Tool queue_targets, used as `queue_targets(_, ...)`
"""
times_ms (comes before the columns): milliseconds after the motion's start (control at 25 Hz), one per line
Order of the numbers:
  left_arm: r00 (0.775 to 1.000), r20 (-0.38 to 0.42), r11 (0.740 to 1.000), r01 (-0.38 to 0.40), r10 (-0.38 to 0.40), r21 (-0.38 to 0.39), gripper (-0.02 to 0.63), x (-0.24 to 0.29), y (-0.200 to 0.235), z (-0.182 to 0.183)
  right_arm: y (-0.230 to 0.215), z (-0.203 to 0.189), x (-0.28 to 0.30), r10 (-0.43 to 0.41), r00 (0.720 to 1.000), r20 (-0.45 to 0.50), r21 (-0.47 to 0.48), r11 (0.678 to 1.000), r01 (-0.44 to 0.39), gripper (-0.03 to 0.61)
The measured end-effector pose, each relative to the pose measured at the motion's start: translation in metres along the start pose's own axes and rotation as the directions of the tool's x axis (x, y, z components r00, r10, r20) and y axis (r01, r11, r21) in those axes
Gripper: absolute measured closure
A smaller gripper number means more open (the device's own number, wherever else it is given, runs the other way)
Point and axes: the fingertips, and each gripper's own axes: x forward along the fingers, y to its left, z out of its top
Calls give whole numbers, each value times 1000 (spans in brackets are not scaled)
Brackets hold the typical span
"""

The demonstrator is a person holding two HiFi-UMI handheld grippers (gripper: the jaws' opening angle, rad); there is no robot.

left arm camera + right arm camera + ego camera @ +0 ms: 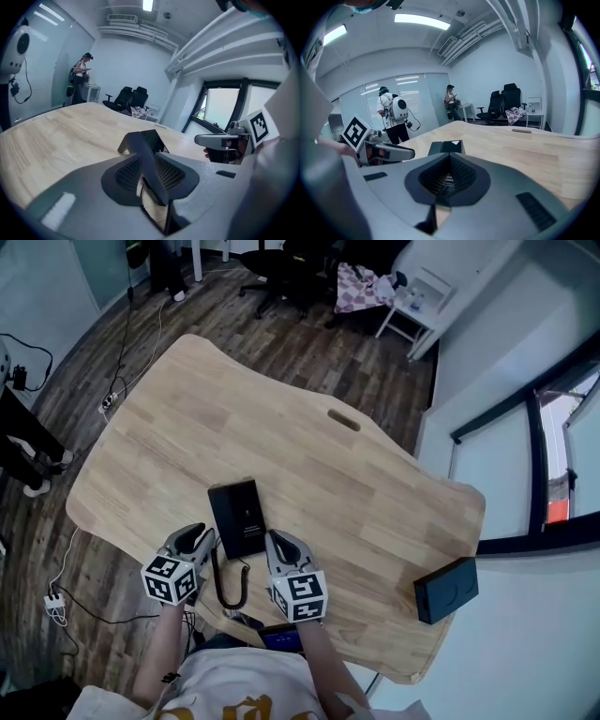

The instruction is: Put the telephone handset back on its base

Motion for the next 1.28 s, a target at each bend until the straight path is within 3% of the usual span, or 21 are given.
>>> queue_targets(160, 998, 58, 1000, -10, 11, -27, 609, -17, -6, 9, 10, 2, -15, -3, 1000, 21, 4, 1000, 3, 572)
queue_targets(480, 995, 103, 998, -2, -3, 55, 611, -49, -29, 35, 22, 21, -42, -58, 993, 98, 67, 996, 52, 572)
queue_targets(640, 990, 144, 996, -11, -2, 93, 611, -62, -37, 54, 27, 37, -47, -63, 988, 138, 30, 998, 59, 572)
queue_targets(960, 974, 214, 990, 48, -75, 130, 611, -75, -56, 65, 45, 47, -55, -69, 986, 150, -86, 993, 83, 572)
queue_targets(1280, 961, 269, 996, 42, -62, 80, 611, -86, -51, 68, 56, 43, -57, -58, 987, 149, -89, 993, 71, 572)
